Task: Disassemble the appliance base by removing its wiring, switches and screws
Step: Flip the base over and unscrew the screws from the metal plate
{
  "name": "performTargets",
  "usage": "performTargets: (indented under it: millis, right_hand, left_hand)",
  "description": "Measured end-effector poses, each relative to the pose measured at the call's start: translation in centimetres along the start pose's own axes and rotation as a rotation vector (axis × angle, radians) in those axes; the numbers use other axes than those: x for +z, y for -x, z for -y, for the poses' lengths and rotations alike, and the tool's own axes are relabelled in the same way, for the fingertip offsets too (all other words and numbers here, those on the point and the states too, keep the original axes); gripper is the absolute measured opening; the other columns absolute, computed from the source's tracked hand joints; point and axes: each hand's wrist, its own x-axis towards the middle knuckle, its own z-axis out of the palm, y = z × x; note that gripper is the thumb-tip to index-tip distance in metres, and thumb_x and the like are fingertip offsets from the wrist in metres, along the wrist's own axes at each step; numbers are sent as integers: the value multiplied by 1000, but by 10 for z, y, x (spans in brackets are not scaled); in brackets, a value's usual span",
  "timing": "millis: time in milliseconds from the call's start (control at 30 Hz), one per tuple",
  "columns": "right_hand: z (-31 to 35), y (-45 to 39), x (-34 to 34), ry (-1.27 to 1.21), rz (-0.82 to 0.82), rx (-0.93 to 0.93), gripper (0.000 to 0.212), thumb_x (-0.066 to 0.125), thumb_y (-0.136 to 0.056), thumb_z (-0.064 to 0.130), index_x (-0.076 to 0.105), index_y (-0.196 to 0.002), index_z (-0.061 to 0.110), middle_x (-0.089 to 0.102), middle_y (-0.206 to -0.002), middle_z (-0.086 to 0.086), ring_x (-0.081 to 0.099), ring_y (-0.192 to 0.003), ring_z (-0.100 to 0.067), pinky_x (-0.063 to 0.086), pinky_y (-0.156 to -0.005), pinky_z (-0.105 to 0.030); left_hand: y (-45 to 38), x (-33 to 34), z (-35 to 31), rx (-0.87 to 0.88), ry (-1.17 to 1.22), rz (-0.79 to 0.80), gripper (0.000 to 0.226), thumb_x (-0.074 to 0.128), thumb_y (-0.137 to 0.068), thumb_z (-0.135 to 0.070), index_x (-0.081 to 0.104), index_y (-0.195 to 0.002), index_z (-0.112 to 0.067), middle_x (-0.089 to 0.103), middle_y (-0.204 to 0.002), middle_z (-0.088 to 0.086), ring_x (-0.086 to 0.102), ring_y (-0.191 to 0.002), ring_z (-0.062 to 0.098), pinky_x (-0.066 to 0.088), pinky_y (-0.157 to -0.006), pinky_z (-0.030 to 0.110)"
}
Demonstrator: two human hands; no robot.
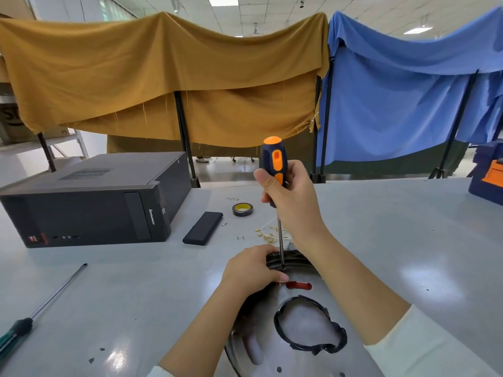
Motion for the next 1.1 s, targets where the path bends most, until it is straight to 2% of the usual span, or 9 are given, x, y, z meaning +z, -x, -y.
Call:
performTargets:
  millis: [133,267,400,500,600,767,833,933,1100]
  right_hand:
    - [-2,-7,-11,-153,182,77,38,59,-77,45,61,-101,14,63,-81,-1,53,-63,-14,47,-67,-30]
    - [-3,-12,-17,-254,289,77,49,61,-78,43,51,-107,4,53,-77,-1,42,-57,-13,38,-61,-28]
    - [-9,-10,-13,-273,193,41,49,70,-74,30,40,-107,10,53,-69,6,43,-53,-12,41,-56,-27]
    - [-15,-9,-13,-286,53,-5,44,68,-75,37,42,-100,12,54,-74,1,46,-54,-13,43,-58,-27]
    - [-21,-11,-16,-257,-30,-47,37,60,-78,45,49,-97,15,62,-73,8,52,-58,-10,45,-59,-22]
    - [-23,-12,-16,-350,93,9,48,40,-85,56,53,-111,18,60,-75,2,48,-57,-8,42,-55,-21]
    - [-21,-11,-16,-350,133,10,49,45,-83,57,49,-112,17,57,-74,1,47,-57,-8,41,-54,-19]
    - [-21,-9,-14,-231,89,-12,49,70,-78,45,45,-107,15,53,-73,6,46,-58,-9,41,-55,-19]
    - [-26,-7,-16,-222,36,-44,34,60,-81,44,54,-98,15,60,-74,1,52,-65,-13,45,-60,-26]
  left_hand:
    - [0,0,-1,10,-15,-6,47,72,-68,-48,56,-111,-41,63,-104,-16,57,-94,10,37,-70,23]
    - [-1,0,0,14,-20,-7,43,72,-67,-49,57,-106,-42,60,-96,-18,54,-89,9,35,-66,23]
    - [0,1,1,18,-12,-12,42,72,-66,-48,57,-106,-43,61,-97,-19,56,-91,8,36,-66,22]
    - [-1,1,1,19,-26,-11,46,71,-67,-49,56,-110,-41,62,-102,-18,56,-94,9,36,-68,23]
    - [-2,1,1,12,-39,-8,49,71,-67,-51,56,-112,-40,62,-105,-16,57,-97,11,37,-70,24]
    - [-2,2,1,10,-41,-3,46,71,-67,-51,56,-109,-40,62,-102,-16,56,-93,10,36,-68,24]
    - [-2,1,1,11,-40,-5,45,71,-67,-51,56,-108,-40,62,-101,-16,56,-91,10,36,-67,24]
    - [-2,1,1,10,-35,-8,46,71,-67,-51,56,-109,-40,63,-102,-16,56,-92,10,36,-68,24]
    - [-2,1,0,9,-45,-6,46,71,-68,-52,56,-110,-40,63,-103,-16,56,-94,11,37,-68,24]
